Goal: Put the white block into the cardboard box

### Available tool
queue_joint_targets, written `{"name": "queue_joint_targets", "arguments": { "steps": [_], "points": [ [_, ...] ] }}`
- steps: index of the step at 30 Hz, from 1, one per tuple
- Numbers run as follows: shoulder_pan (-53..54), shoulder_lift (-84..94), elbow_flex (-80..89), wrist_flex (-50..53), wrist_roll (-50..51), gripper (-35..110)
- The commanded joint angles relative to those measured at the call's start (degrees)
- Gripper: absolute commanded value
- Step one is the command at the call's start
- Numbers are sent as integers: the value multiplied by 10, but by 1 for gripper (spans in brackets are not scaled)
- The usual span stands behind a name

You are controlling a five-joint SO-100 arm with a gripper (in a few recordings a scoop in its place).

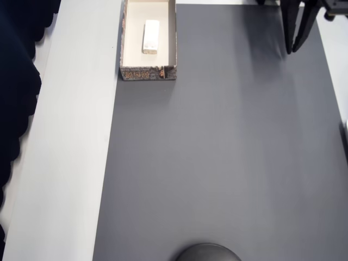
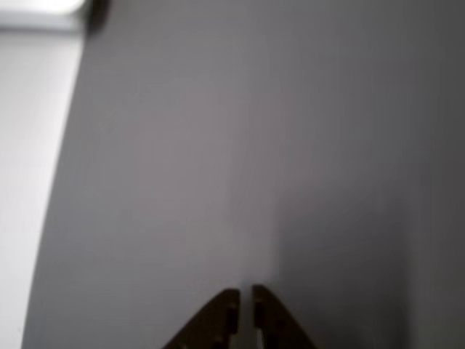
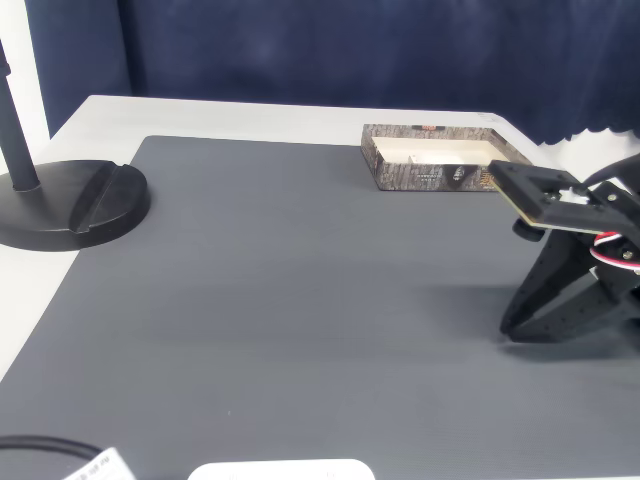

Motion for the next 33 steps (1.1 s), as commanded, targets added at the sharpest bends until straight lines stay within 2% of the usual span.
{"name": "queue_joint_targets", "arguments": {
  "steps": [1,11,33],
  "points": [
    [9,19,-2,8,-9,-2],
    [24,19,25,17,-54,-2],
    [28,20,25,17,-51,-2]
  ]
}}
